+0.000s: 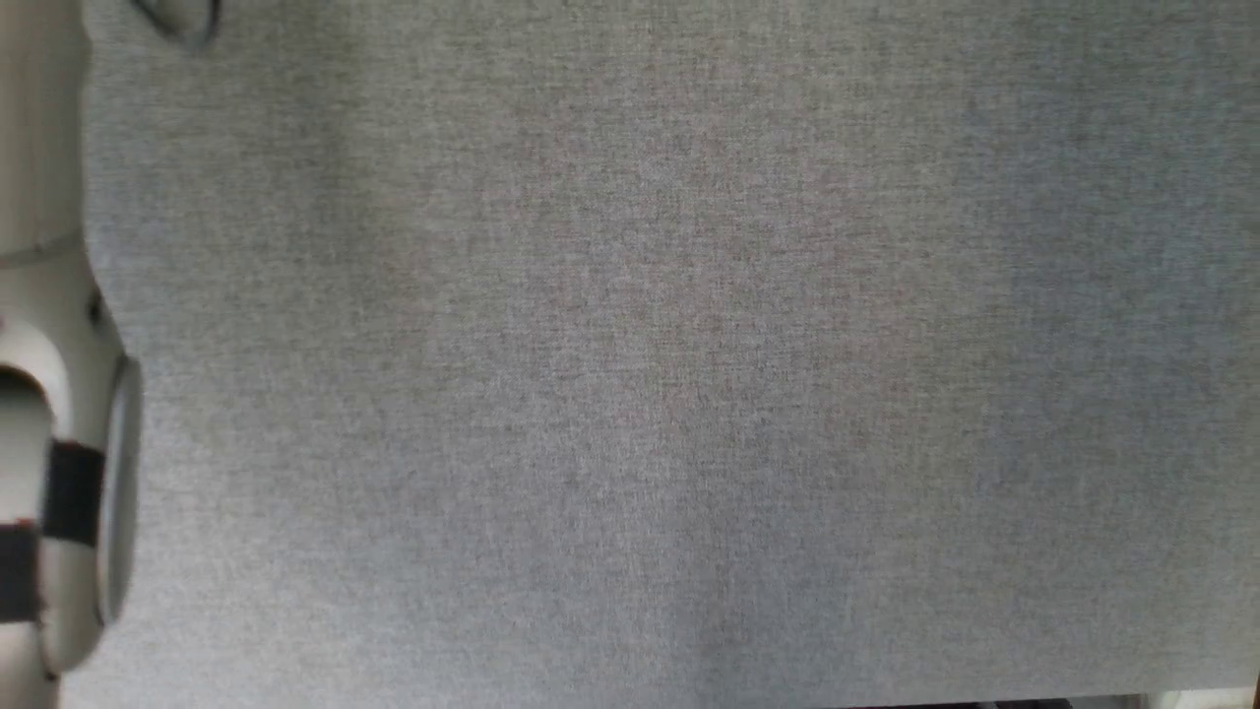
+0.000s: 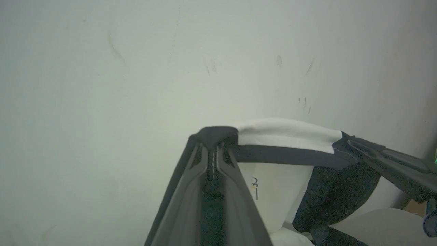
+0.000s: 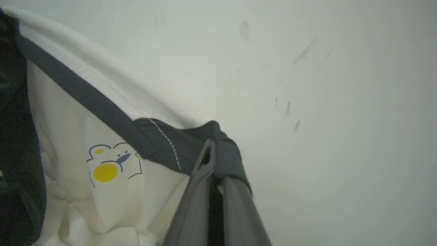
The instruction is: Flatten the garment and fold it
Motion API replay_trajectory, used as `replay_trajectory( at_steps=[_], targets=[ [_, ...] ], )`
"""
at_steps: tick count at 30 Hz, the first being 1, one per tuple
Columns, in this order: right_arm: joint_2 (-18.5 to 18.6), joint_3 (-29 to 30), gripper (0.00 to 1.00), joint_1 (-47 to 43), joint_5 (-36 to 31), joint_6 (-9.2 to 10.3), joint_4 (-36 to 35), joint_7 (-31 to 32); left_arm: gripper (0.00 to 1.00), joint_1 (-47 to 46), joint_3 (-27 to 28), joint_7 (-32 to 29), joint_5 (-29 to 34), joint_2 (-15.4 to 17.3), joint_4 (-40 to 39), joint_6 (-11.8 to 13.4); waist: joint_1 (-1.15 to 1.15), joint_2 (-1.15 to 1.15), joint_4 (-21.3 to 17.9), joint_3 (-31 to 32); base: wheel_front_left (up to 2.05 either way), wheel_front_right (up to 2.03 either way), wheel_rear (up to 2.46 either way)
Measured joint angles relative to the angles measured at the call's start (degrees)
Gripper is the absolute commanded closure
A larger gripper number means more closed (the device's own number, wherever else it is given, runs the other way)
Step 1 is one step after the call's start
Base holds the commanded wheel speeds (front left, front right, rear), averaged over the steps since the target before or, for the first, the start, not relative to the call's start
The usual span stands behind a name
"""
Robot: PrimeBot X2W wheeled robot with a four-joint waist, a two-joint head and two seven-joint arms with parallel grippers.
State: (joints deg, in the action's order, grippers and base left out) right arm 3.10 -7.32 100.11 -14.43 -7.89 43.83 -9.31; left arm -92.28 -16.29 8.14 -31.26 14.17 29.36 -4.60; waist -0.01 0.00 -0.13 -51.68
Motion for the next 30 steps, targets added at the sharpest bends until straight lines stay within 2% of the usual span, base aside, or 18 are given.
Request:
replay_trajectory(
  at_steps=[5, 9, 14, 22, 30],
  targets=[
    [2.8, -5.9, 1.00, -6.8, 7.9, 0.14, -3.6, 1.4, 1.00, 9.1, -0.1, -3.8, -4.1, 0.0, -7.6, -0.4, 0.00, 0.00, 0.4, 2.3, 0.00, 0.00, 0.00],
    [5.8, -7.7, 1.00, -13.1, 14.8, 0.29, -11.4, 4.2, 1.00, 16.9, -0.3, -6.0, -6.0, 0.1, -14.4, -0.1, 0.00, 0.00, 0.9, 4.2, 0.00, 0.00, 0.00],
    [7.8, -8.3, 1.00, -23.1, 20.6, 0.27, -22.8, 7.9, 1.00, 26.7, -0.7, -7.9, -7.1, 1.8, -21.0, 1.8, 0.00, 0.00, 0.9, 6.8, 0.00, 0.00, 0.00],
    [9.1, -7.4, 1.00, -42.4, 24.2, 0.29, -37.6, 12.9, 1.00, 41.4, -5.1, -8.0, -4.8, 2.9, -29.2, 3.9, -0.01, 0.00, 0.1, 11.6, 0.00, 0.00, 0.00],
    [7.8, -3.8, 1.00, -59.6, 25.3, 0.30, -46.4, 15.4, 1.00, 52.2, -9.0, -6.6, -3.1, 2.6, -33.1, 6.0, -0.01, 0.00, -0.6, 16.1, 0.00, 0.00, 0.00]
  ],
)
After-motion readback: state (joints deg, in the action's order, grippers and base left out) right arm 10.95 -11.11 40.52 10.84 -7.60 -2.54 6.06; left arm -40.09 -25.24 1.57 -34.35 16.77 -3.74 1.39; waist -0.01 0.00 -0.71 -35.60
